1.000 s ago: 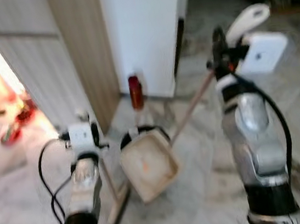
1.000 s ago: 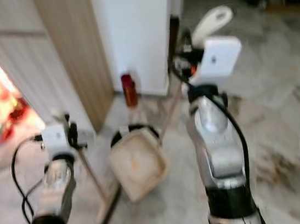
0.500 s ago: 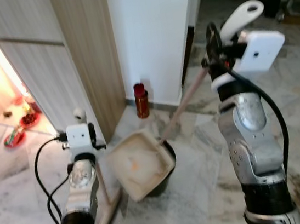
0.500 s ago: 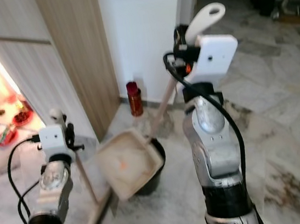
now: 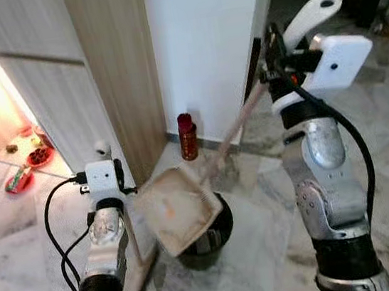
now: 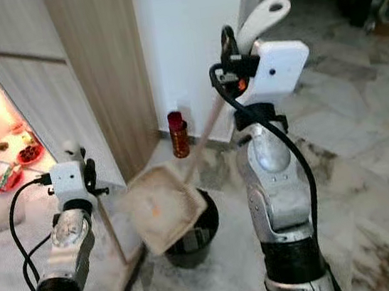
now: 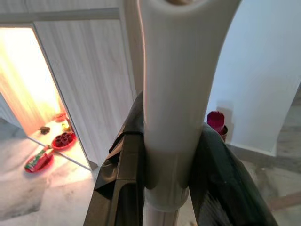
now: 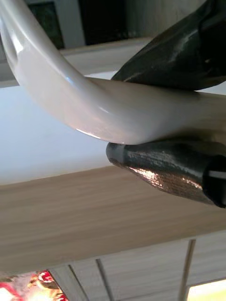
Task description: Sweep floor
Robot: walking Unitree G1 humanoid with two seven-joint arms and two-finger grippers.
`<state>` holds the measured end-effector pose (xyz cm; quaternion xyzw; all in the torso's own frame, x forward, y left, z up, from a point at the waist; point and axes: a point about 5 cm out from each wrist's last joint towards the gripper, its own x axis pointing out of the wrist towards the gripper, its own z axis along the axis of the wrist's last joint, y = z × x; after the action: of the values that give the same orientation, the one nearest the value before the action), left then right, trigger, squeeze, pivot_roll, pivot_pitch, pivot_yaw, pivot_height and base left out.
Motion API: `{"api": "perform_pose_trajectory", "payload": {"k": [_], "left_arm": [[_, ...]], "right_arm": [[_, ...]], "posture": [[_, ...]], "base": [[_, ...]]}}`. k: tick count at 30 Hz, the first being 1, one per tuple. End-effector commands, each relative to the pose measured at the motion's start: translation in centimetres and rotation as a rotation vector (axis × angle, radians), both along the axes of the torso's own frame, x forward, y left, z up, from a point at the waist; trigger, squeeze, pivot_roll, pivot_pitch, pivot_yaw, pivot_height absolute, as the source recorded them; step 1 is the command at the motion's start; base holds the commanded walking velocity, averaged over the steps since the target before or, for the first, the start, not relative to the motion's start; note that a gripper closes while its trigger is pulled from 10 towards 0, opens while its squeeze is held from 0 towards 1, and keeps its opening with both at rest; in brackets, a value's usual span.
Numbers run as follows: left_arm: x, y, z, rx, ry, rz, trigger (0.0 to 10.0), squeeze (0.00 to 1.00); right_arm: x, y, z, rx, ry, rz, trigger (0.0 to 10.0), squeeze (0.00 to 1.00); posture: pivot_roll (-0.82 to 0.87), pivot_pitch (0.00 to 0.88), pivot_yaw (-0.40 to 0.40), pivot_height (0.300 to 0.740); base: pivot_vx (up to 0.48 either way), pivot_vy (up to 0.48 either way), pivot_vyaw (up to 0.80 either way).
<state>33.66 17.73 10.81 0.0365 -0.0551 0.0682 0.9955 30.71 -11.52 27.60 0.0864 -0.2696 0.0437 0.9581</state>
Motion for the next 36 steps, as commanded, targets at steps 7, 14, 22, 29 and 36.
{"api": "perform_pose_trajectory", "payload": {"k": [7,14,22,29,36], "left_arm": [[0.3,-0.9,1.2,-0.010,-0.064,-0.035,10.0,0.00],[0.2,-1.1,1.2,-0.010,-0.063,-0.040,10.0,0.00],[0.2,-1.1,1.1,-0.014,-0.061,-0.047,10.0,0.00],[0.2,-1.1,1.1,-0.015,-0.062,-0.049,10.0,0.00],[0.2,-1.2,1.1,-0.014,-0.063,-0.052,10.0,0.00]], "right_arm": [[-0.9,-0.6,1.8,-0.011,-0.117,-0.032,10.0,0.00],[-1.7,0.1,2.7,-0.074,-0.211,-0.016,10.0,0.00],[-2.8,1.5,3.3,-0.215,-0.324,0.016,10.0,0.00],[-3.6,2.8,3.3,-0.301,-0.393,0.074,10.0,0.00],[-4.3,3.8,3.6,-0.354,-0.436,0.143,10.0,0.00]], "posture": [[-0.03,0.023,-0.006,0.740],[-0.03,0.028,-0.006,0.740],[-0.03,0.032,-0.005,0.740],[-0.03,0.036,-0.004,0.740],[-0.03,0.036,-0.004,0.740]], "base": [[0.042,0.000,0.00],[0.000,0.000,0.00],[0.000,0.000,0.00],[0.000,0.000,0.00],[0.000,0.000,0.00]]}}
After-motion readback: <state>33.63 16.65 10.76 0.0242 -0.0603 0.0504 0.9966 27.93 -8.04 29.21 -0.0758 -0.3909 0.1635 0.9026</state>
